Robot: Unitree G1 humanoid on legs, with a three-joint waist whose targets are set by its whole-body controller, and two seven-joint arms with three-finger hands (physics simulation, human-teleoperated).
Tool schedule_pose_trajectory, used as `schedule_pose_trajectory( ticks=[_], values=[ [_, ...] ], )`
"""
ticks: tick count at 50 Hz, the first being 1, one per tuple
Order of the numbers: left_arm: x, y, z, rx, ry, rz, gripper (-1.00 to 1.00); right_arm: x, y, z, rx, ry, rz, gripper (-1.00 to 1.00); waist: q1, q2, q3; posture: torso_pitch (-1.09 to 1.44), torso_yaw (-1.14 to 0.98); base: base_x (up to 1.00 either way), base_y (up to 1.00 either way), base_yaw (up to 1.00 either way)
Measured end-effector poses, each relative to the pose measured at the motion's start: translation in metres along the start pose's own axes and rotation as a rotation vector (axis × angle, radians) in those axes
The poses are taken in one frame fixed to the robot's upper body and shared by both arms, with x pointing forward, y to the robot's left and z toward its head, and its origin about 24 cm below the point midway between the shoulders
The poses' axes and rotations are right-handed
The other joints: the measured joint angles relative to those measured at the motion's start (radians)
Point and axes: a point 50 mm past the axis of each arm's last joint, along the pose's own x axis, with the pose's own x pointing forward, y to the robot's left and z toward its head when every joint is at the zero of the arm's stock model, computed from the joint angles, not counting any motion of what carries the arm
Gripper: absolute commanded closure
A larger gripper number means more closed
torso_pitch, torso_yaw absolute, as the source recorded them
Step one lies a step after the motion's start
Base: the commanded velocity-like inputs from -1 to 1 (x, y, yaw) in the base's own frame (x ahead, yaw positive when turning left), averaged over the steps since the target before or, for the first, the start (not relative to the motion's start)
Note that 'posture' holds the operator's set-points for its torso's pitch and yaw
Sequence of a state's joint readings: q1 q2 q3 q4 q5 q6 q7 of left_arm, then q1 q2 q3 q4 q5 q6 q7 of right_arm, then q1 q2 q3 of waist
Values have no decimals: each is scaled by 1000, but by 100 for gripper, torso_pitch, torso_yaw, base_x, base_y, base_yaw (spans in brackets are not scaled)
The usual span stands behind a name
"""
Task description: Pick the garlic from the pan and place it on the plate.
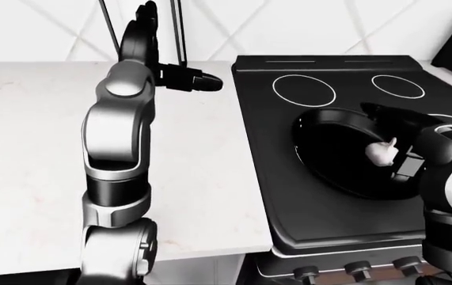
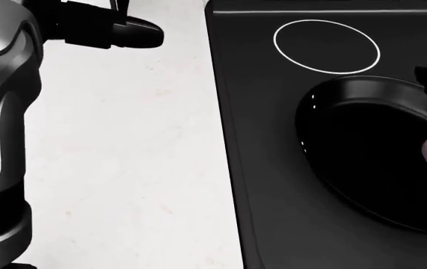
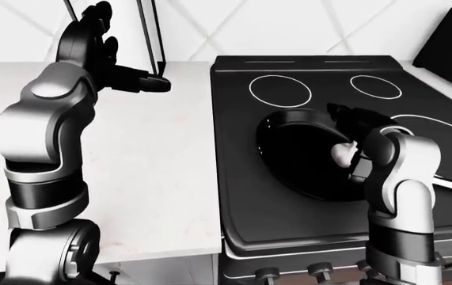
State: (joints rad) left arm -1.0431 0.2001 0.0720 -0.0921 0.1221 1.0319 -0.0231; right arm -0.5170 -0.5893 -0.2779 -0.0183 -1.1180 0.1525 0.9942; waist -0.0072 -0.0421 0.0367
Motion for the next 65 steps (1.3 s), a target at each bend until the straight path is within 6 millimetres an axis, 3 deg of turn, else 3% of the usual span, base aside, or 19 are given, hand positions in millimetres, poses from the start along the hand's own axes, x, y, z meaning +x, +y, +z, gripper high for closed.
schedule_pose_trajectory(
  ticks=[2, 10, 18, 25, 33, 39, 47, 55, 65],
  values=[
    [0, 0, 0, 1, -1, -1, -100, 0, 0, 0, 0, -1, 3, -76, 0, -1, -1, 0, 0, 0, 0, 0],
    [-2, -2, 2, 1, -10, -7, -100, 0, 1, 0, 0, -3, 7, -84, 0, -5, -2, 0, 0, 0, 0, 0],
    [-2, 1, 2, -1, -5, 5, -100, 1, 1, 0, -5, 4, 6, -68, 0, -10, -4, 0, 0, 0, 0, 0],
    [-3, 1, 3, -1, -8, 1, -100, -1, 3, 2, -4, -3, 26, -10, -3, -16, -6, 0, 0, 0, 0, 0],
    [-5, 1, 6, -1, -16, -3, -100, -1, -1, -1, -7, 18, -33, 41, 4, -14, -3, 0, 0, 0, 0, 0],
    [-7, 2, 7, -3, -18, 3, -100, -1, -1, -1, -6, 15, -35, 100, 9, -16, -7, 0, 0, 0, 0, 0],
    [-6, 1, 4, -1, -9, 2, -100, -1, -1, 1, -8, 3, 5, 100, 6, -17, -9, 0, 0, 0, 0, 0],
    [-8, 0, 8, 1, -20, -5, -100, 0, -7, 5, -8, -10, 10, 100, 3, -3, -2, 0, 0, 0, 0, 0],
    [-8, -2, 9, 4, -20, -10, -100, -6, -35, 14, -8, -29, -43, 100, 3, 15, 6, 0, 0, 0, 0, 0]
  ],
)
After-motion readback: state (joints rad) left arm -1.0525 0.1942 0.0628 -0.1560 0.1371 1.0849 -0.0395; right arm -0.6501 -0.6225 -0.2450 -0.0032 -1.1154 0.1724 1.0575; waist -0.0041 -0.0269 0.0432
